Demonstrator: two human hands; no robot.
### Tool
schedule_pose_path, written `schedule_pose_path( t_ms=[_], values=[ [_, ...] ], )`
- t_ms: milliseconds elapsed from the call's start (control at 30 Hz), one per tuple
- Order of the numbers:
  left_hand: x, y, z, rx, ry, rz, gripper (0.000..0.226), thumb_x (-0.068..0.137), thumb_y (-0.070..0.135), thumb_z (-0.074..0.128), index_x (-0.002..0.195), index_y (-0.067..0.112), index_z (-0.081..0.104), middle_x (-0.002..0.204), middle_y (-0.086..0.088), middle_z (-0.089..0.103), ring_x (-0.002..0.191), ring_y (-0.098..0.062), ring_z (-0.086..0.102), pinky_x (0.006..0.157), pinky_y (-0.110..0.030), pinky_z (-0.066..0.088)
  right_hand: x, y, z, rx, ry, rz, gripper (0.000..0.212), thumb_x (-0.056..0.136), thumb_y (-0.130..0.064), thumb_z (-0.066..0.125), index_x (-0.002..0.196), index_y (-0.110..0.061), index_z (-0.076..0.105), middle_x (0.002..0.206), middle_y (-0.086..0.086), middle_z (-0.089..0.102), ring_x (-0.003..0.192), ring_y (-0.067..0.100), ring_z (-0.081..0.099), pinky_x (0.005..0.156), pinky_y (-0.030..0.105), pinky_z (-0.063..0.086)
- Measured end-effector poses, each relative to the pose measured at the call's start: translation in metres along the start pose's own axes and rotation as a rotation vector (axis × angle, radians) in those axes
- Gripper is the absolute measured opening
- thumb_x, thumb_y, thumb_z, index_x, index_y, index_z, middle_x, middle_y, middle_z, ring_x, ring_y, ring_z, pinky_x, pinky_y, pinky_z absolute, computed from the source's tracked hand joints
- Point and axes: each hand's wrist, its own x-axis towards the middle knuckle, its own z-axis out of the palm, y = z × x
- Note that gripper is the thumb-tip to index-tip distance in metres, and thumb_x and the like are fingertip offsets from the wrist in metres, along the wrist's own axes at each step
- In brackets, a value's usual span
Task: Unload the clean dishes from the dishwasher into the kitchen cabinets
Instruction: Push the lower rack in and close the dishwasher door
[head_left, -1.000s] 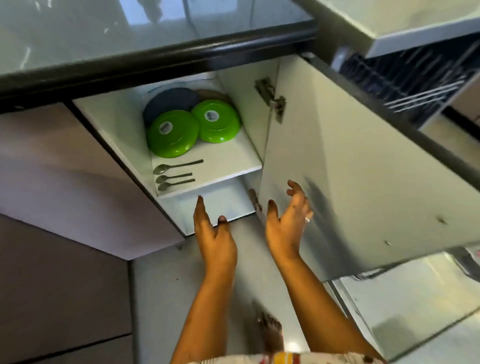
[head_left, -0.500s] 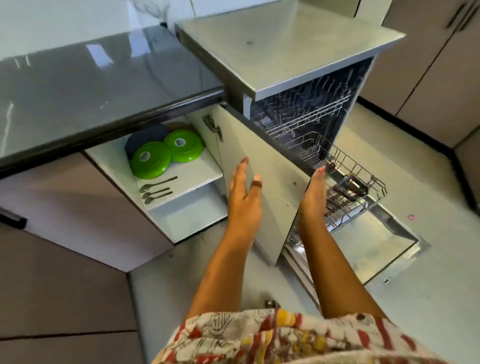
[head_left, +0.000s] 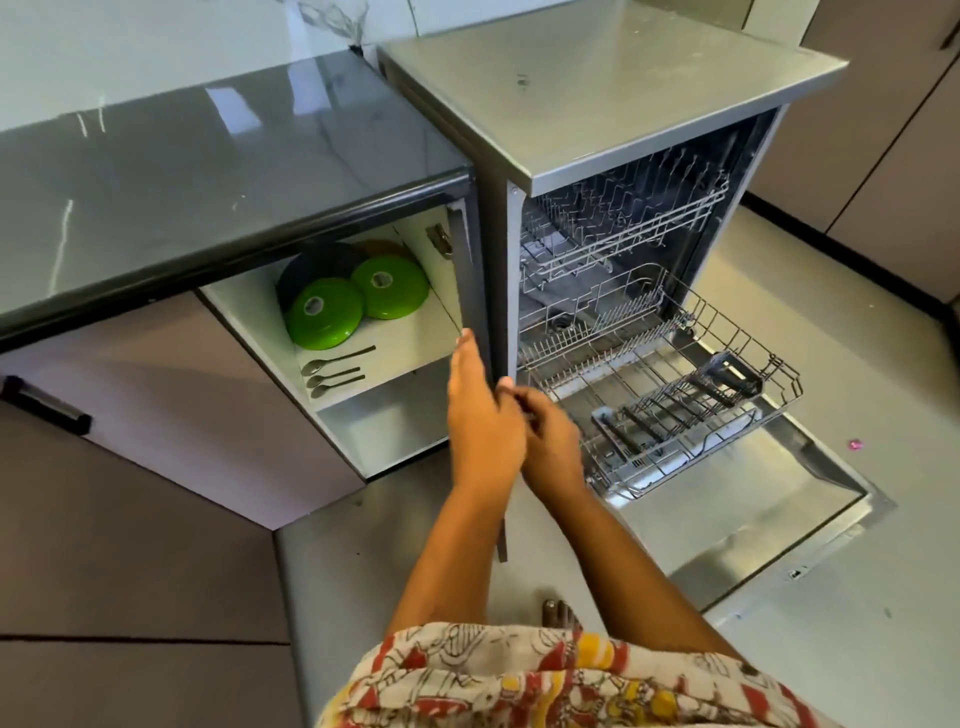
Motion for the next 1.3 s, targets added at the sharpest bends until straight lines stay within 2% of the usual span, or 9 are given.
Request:
schedule_pose_path(
  t_ms=[100, 233, 333, 467, 700, 933, 1000, 1133, 1300],
  values=[
    [0.011, -0.023, -0.046, 0.127, 0.063, 0.013, 0.056, 0.099, 0.013, 0.043, 0.149, 0.026, 0.023, 0.152, 0.005, 0.03, 0.138, -0.01, 0.03, 0.098, -0.005, 0.021, 0.005, -0.011, 0.036, -0.125, -0.171, -0.065, 0.025, 0.096, -0.033, 0.048, 0.102, -0.018, 0.067, 0.087, 0.002, 0.07, 0.078, 0.012, 0.066, 0.073, 0.031, 0.054],
    [0.034, -0.048, -0.113, 0.622, 0.099, 0.097, 0.055, 0.099, 0.027, 0.041, 0.149, 0.03, 0.02, 0.143, 0.0, 0.045, 0.129, -0.024, 0.044, 0.106, -0.044, 0.035, 0.019, -0.043, 0.09, -0.361, -0.422, -0.065, 0.034, 0.096, -0.045, 0.037, 0.111, -0.026, 0.061, 0.111, 0.013, 0.067, 0.098, 0.033, 0.064, 0.084, 0.047, 0.054],
    [0.054, -0.06, -0.148, 1.012, 0.078, 0.159, 0.056, 0.1, 0.032, 0.034, 0.151, 0.026, 0.01, 0.155, 0.004, 0.026, 0.146, -0.021, 0.015, 0.112, -0.059, 0.014, 0.028, -0.064, 0.118, -0.601, -0.529, -0.15, 0.034, 0.1, -0.038, 0.033, 0.119, -0.019, 0.056, 0.117, 0.017, 0.063, 0.101, 0.036, 0.061, 0.085, 0.041, 0.05],
    [0.078, -0.068, -0.18, 1.254, 0.05, 0.174, 0.06, 0.102, 0.03, 0.028, 0.15, 0.021, -0.007, 0.16, 0.006, 0.0, 0.148, -0.018, -0.005, 0.113, -0.059, -0.001, 0.043, -0.089, 0.15, -0.801, -0.618, -0.195, 0.031, 0.101, -0.029, 0.033, 0.125, -0.02, 0.05, 0.122, 0.013, 0.061, 0.108, 0.034, 0.057, 0.088, 0.042, 0.042],
    [0.116, -0.069, -0.201, 1.258, 0.056, 0.013, 0.064, 0.1, 0.028, 0.038, 0.15, 0.012, 0.002, 0.156, -0.005, 0.02, 0.146, -0.022, 0.012, 0.114, -0.058, 0.011, 0.062, -0.113, 0.193, -0.923, -0.625, -0.252, 0.038, 0.099, -0.016, 0.036, 0.137, -0.019, 0.037, 0.136, 0.008, 0.051, 0.123, 0.03, 0.05, 0.1, 0.045, 0.034],
    [0.144, -0.059, -0.206, 1.28, 0.06, -0.215, 0.06, 0.1, 0.015, 0.022, 0.148, 0.006, -0.012, 0.159, -0.008, -0.004, 0.147, -0.023, -0.006, 0.116, -0.056, 0.004, 0.09, -0.118, 0.233, -0.898, -0.583, -0.319, 0.036, 0.097, -0.026, 0.044, 0.132, -0.021, 0.045, 0.132, 0.002, 0.056, 0.121, 0.027, 0.053, 0.099, 0.041, 0.034],
    [0.144, -0.064, -0.209, 1.238, 0.063, -0.161, 0.059, 0.1, 0.014, 0.023, 0.149, 0.006, -0.009, 0.159, -0.008, -0.004, 0.147, -0.022, -0.004, 0.116, -0.054, 0.008, 0.097, -0.119, 0.243, -0.906, -0.589, -0.337, 0.042, 0.096, -0.031, 0.046, 0.136, -0.021, 0.041, 0.138, 0.0, 0.05, 0.127, 0.025, 0.047, 0.102, 0.042, 0.033],
    [0.144, -0.089, -0.227, 1.169, -0.074, 0.163, 0.062, 0.096, 0.005, 0.04, 0.15, 0.006, 0.01, 0.159, -0.005, 0.005, 0.145, -0.021, 0.015, 0.116, -0.037, 0.022, 0.112, -0.128, 0.258, -0.989, -0.587, -0.326, 0.044, 0.098, -0.03, 0.042, 0.139, -0.016, 0.039, 0.14, 0.004, 0.048, 0.13, 0.024, 0.045, 0.105, 0.037, 0.034],
    [0.156, -0.116, -0.253, 0.972, -0.145, 0.087, 0.076, 0.092, -0.007, 0.038, 0.149, 0.012, -0.007, 0.16, -0.004, -0.002, 0.147, -0.02, 0.006, 0.119, -0.036, 0.017, 0.12, -0.143, 0.273, -0.904, -0.528, -0.208, 0.027, 0.101, -0.024, 0.038, 0.119, -0.015, 0.055, 0.116, 0.007, 0.063, 0.107, 0.024, 0.06, 0.08, 0.029, 0.042]
  ],
)
